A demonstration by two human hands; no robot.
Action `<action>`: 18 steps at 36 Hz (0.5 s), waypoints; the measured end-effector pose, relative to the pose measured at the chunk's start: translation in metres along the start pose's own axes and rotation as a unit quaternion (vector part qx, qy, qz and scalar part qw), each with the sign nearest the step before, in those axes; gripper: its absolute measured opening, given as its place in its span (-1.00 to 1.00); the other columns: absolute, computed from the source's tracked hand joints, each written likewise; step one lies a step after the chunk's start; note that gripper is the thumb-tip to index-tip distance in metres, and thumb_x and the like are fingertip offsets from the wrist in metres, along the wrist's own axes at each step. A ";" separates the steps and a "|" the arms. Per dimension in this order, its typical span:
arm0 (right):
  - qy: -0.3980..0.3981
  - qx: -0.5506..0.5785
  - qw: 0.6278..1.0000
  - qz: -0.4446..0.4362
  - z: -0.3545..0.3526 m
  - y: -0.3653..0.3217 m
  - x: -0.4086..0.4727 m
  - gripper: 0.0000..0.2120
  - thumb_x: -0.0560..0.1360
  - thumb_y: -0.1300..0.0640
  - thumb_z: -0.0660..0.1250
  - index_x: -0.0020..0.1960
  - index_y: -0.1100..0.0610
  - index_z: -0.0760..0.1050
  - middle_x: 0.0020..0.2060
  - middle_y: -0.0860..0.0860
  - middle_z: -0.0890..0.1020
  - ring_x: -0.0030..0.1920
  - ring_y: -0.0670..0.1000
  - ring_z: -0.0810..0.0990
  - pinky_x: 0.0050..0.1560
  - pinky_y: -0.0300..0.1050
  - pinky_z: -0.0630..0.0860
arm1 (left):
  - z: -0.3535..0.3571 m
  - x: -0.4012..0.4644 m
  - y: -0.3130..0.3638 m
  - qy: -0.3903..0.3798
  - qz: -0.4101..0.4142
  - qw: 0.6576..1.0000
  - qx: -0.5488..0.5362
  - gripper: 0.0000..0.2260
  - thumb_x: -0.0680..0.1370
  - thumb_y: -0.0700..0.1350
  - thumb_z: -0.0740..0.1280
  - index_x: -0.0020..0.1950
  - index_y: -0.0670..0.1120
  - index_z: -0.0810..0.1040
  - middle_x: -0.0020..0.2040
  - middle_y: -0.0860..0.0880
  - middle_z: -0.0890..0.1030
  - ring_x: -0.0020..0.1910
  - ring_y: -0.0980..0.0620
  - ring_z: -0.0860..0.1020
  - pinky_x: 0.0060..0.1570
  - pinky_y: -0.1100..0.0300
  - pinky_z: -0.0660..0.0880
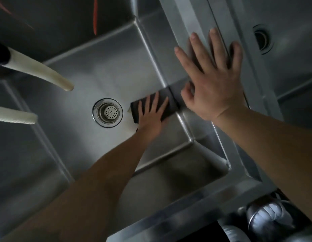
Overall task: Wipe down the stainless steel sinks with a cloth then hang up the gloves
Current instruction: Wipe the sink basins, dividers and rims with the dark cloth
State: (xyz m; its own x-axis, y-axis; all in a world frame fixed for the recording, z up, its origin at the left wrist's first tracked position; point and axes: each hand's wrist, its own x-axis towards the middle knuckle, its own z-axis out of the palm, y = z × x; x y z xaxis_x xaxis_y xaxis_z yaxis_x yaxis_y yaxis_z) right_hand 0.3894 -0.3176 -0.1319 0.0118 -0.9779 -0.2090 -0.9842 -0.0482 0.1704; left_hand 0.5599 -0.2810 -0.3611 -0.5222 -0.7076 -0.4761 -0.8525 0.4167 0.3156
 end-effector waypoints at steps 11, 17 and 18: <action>0.013 -0.001 1.000 -0.004 0.002 0.000 0.001 -0.30 0.50 -0.07 0.08 0.60 -0.08 -0.05 0.61 0.04 -0.01 0.58 0.25 -0.08 0.43 0.48 -0.02 | 0.032 -0.095 -0.007 -0.109 0.217 0.961 0.135 -0.38 0.63 0.09 0.16 0.60 0.21 -0.11 0.64 -0.06 -0.08 0.60 -0.25 -0.05 0.48 -0.29 -0.16; 0.014 -0.004 1.000 -0.010 0.003 0.001 0.002 -0.29 0.51 -0.09 0.10 0.60 -0.07 -0.08 0.61 0.04 -0.05 0.58 0.26 -0.11 0.43 0.49 -0.02 | 0.027 -0.131 -0.036 -0.180 0.173 0.953 0.169 -0.29 0.63 -0.07 0.21 0.61 0.14 -0.21 0.63 -0.15 -0.16 0.58 -0.33 -0.10 0.45 -0.39 -0.10; 0.014 -0.004 1.000 -0.011 0.004 0.001 0.003 -0.28 0.51 -0.09 0.10 0.60 -0.08 -0.09 0.61 0.04 -0.06 0.58 0.26 -0.11 0.43 0.49 -0.03 | 0.026 -0.138 -0.043 -0.192 0.164 0.952 0.171 -0.31 0.64 -0.07 0.19 0.61 0.14 -0.21 0.63 -0.15 -0.17 0.58 -0.32 -0.10 0.45 -0.40 -0.09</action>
State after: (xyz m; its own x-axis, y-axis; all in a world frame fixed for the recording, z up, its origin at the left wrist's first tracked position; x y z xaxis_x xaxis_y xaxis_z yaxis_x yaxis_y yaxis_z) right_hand 0.3875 -0.3195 -0.1358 0.0390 -0.9817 -0.1866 -0.9820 -0.0722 0.1743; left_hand 0.6679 -0.1860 -0.3304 -0.6767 -0.2737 -0.6835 -0.5658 0.7874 0.2448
